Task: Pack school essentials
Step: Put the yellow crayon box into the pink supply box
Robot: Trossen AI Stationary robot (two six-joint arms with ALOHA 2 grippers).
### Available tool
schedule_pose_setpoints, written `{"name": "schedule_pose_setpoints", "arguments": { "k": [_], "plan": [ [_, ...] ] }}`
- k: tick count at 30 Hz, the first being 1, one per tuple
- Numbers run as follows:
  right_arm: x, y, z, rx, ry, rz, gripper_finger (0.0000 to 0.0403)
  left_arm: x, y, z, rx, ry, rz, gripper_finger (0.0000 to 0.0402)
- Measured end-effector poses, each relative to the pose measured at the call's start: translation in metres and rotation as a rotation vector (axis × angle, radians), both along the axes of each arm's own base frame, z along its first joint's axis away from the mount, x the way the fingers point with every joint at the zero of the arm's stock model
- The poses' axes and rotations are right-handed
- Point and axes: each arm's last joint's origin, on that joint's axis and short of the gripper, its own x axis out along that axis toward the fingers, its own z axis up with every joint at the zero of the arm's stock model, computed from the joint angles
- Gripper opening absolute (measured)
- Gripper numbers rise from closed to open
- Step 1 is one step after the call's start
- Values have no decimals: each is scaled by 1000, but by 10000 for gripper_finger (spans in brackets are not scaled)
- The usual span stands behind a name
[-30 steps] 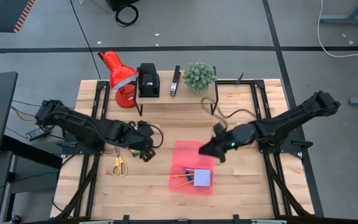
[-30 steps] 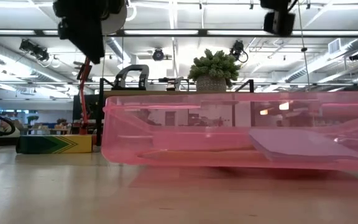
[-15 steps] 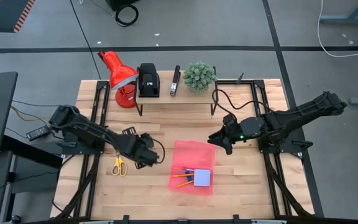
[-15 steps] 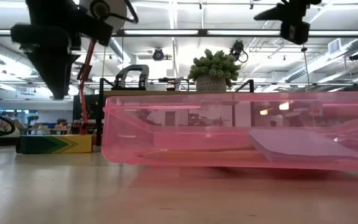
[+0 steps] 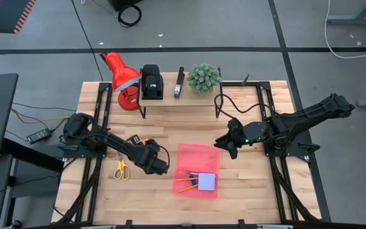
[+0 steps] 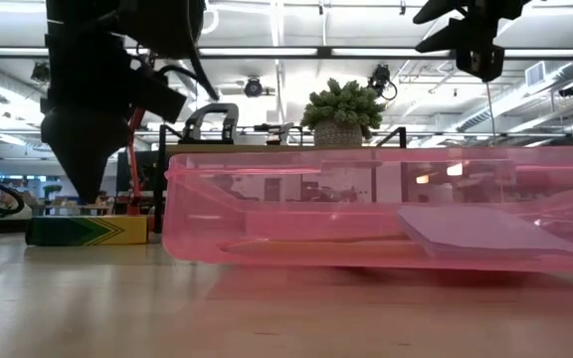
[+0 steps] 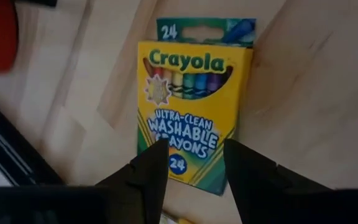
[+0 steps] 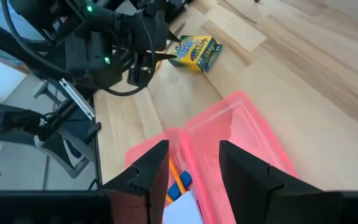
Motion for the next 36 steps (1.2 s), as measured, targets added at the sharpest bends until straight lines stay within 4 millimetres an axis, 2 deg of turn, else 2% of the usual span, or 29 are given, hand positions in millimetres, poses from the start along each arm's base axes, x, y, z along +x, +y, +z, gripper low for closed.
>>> {"name": "schedule_pose_setpoints", "arguments": {
  "k": [11,19,27,36],
  "plan": [
    [-3,-1,-5,-11,55,-4,147,0,-3,-1,-52,-46,155,165],
    [-3,-1,-5,-10,57,-5,147,2,-1,-2,-89,6,46,165],
    [-3,-1,-5,0,58,-11,147,7,14,-15,-184,120,123,165],
    [-3,-1,-5,28,65,-19,147,17,12,-10,-185,63,113,165]
  ]
}}
